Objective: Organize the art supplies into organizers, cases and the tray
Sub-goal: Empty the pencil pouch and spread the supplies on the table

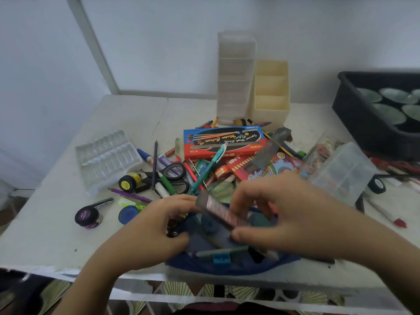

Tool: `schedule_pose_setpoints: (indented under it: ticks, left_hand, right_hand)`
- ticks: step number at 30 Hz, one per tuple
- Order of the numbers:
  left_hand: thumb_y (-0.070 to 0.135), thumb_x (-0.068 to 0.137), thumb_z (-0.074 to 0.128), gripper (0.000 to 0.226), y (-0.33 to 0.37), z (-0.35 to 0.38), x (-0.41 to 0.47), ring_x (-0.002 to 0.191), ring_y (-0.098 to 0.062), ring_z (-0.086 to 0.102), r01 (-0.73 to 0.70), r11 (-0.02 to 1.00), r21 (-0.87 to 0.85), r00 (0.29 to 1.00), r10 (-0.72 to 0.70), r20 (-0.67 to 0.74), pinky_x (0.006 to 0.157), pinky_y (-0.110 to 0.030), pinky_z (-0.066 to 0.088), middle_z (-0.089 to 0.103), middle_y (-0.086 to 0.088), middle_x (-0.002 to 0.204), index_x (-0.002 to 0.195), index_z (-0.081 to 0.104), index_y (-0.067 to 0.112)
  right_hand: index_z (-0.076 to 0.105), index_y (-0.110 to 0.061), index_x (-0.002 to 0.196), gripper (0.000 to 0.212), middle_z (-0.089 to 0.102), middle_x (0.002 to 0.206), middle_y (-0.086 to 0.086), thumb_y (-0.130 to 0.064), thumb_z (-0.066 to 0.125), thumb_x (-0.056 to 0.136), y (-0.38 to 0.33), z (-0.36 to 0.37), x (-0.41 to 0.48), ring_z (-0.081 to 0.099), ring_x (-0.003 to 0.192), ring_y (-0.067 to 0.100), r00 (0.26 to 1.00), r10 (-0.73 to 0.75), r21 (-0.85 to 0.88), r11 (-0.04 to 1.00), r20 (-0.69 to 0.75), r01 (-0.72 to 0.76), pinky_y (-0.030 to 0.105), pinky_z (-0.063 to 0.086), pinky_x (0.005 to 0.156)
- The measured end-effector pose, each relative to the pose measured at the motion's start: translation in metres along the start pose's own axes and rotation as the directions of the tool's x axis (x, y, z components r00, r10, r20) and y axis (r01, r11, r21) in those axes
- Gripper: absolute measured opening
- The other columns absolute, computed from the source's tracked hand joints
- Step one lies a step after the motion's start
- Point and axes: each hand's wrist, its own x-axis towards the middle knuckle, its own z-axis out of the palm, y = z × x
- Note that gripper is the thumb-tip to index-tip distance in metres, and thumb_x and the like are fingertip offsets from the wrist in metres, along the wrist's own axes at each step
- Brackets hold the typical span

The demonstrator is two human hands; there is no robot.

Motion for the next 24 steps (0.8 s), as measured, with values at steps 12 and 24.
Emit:
schedule_pose_setpoints:
  ticks: [12, 24]
  left_hand:
    - [0.015, 0.064, 0.056, 0.052, -0.002, 0.004, -0.01, 0.107, 0.014, 0.051, 0.038, 0.999, -0.005, 0.997, -0.038, -0.063, 0.079, -0.003, 0.041, 0.05, 0.039, 0.117, 0.106, 0.061, 0.046]
    - [0.012, 0.064, 0.051, 0.054, 0.0, 0.004, -0.009, 0.109, 0.015, 0.048, 0.08, 0.997, -0.008, 0.996, -0.08, -0.046, 0.082, -0.003, 0.04, 0.043, 0.041, 0.12, 0.108, 0.059, 0.043]
  right_hand:
    - [0.065, -0.024, 0.098, 0.022, 0.052, 0.077, -0.018, -0.041, 0.059, 0.087, 0.055, 0.021, 0.052, 0.053, 0.076, 0.003, 0.966, 0.257, -0.32, 0.913, -0.028, -0.253, 0.024, 0.043, 0.064]
    - [0.051, -0.03, 0.106, 0.038, 0.043, 0.096, -0.013, -0.04, 0.071, 0.076, 0.067, 0.037, 0.065, 0.047, 0.088, 0.008, 0.971, 0.22, -0.359, 0.917, 0.09, -0.175, 0.023, 0.036, 0.064]
